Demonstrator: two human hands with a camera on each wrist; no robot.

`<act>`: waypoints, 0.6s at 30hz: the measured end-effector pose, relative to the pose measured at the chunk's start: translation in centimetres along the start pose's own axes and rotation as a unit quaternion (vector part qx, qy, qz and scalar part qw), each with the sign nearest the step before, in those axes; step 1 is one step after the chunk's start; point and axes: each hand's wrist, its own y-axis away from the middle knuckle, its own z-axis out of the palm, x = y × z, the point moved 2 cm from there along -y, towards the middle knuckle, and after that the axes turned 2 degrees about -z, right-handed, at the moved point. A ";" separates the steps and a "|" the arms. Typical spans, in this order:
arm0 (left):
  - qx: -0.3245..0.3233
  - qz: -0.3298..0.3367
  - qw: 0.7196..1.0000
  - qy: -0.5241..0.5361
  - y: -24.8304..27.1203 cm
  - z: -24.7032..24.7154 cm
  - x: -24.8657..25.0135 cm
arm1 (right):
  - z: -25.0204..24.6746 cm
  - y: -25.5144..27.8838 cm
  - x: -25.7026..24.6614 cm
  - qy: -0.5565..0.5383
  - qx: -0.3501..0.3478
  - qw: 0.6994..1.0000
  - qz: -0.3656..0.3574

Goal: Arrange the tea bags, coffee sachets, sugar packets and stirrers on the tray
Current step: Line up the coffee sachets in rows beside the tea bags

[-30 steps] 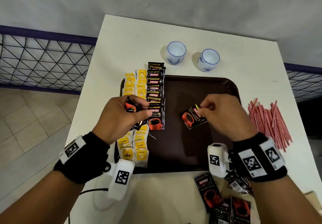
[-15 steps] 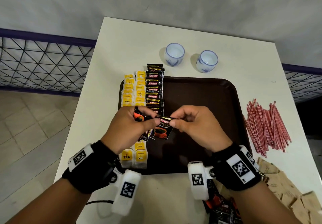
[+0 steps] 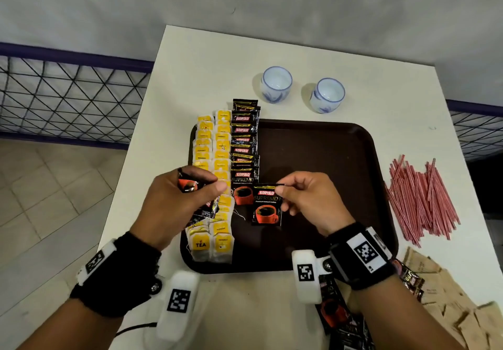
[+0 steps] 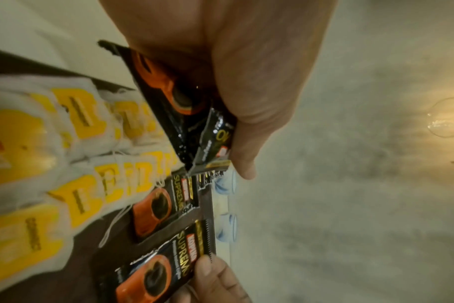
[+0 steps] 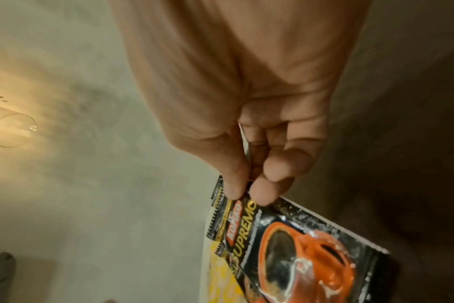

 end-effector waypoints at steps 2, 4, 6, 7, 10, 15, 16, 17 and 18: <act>0.012 -0.020 0.999 0.038 0.1 -0.8 -0.3 | 0.4 -0.5 0.5 0.005 -0.003 1.000 0.016; 0.012 -0.035 0.997 0.073 0.3 -1.2 -0.6 | 0.9 -1.0 0.9 0.006 -0.004 1.000 0.021; 0.011 -0.051 0.993 0.102 0.6 -1.4 -0.8 | 1.4 -1.5 1.0 0.007 -0.005 1.000 0.023; 0.010 -0.057 0.992 0.110 0.6 -1.4 -0.9 | 1.6 -1.6 1.0 0.006 -0.004 1.000 0.024; 0.020 -0.061 0.992 0.106 0.8 -1.6 -1.5 | 2.4 -2.0 0.7 0.002 -0.003 1.000 0.020; 0.027 -0.069 0.991 0.113 0.9 -1.7 -2.5 | 3.3 -2.6 0.4 0.007 0.011 1.000 0.013; 0.024 -0.071 0.990 0.119 1.0 -1.6 -2.6 | 3.4 -2.7 0.4 0.008 0.013 1.000 0.011; 0.022 -0.071 0.990 0.123 1.1 -1.4 -2.7 | 3.5 -2.8 0.5 0.010 0.015 1.000 0.010; 0.020 -0.072 0.990 0.123 1.2 -1.3 -2.7 | 3.5 -2.9 0.5 0.012 0.016 1.000 0.009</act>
